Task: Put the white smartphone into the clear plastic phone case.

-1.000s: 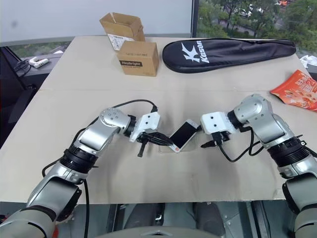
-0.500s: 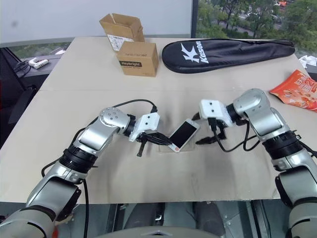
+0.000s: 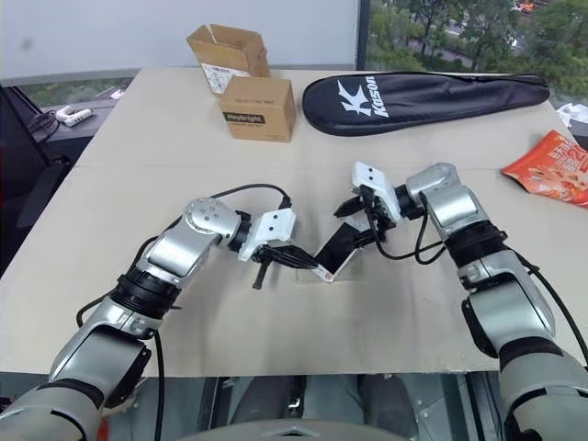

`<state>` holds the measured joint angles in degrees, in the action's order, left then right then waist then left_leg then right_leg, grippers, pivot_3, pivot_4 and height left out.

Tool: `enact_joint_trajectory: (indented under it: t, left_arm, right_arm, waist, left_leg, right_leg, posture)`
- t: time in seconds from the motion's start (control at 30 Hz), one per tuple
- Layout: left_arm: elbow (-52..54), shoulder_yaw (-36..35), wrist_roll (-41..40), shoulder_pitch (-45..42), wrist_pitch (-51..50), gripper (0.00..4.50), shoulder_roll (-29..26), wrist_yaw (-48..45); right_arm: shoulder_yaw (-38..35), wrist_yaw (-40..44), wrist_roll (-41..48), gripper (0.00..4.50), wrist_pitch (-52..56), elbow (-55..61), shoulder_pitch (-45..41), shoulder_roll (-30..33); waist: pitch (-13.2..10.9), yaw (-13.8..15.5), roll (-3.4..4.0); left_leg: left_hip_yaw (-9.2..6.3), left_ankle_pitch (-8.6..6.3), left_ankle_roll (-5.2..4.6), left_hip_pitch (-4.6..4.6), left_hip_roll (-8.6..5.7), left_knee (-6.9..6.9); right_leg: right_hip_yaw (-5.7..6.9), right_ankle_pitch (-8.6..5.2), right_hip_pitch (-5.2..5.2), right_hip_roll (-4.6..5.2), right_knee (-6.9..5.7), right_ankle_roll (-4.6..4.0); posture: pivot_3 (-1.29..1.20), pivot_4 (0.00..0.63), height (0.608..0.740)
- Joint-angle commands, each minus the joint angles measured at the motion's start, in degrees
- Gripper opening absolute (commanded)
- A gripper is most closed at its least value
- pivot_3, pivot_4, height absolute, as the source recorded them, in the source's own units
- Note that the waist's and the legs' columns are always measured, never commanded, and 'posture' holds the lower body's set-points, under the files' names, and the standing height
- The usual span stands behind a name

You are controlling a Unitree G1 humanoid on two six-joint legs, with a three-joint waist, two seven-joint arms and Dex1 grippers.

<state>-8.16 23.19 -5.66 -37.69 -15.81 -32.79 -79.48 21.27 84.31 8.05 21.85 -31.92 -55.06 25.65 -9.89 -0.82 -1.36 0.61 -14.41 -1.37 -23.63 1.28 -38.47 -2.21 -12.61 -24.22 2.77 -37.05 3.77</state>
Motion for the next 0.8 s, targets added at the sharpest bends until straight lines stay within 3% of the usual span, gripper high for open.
enact_joint_trajectory:
  t: [0.03,0.37,0.8]
  left_arm:
    - [-0.7,1.2,1.3,0.4,0.2,0.0,0.0,0.0]
    - [-1.4,0.9,1.4,0.2,1.2,0.0,0.1,0.1]
    - [-4.7,1.0,2.5,-1.8,3.6,0.0,0.7,-0.1]
  right_arm:
    - [0.2,2.5,-0.9,4.45,-2.6,-2.3,-2.5,-0.8]
    - [3.8,7.9,-4.9,4.45,-5.1,-3.2,-1.3,3.9]
    - [3.5,8.1,-4.0,4.45,-4.6,4.5,3.5,10.2]
  waist:
    - [0.0,0.1,0.0]
    - [0.0,0.0,0.01]
    - [0.0,0.2,0.04]
  left_leg:
    - [0.0,0.0,0.0,0.0,0.0,0.0]
    - [-0.02,0.0,0.01,-0.01,-0.01,0.0]
    - [-0.04,0.0,0.0,-0.02,-0.01,-0.01]
  right_leg:
    - [0.01,0.0,0.0,0.0,0.0,0.0]
    - [0.04,0.0,0.0,0.0,0.0,0.0]
    - [0.05,0.0,0.01,0.01,-0.01,0.0]
  posture:
    - [0.0,0.15,0.74]
    - [0.0,0.15,0.74]
    - [0.0,0.15,0.74]
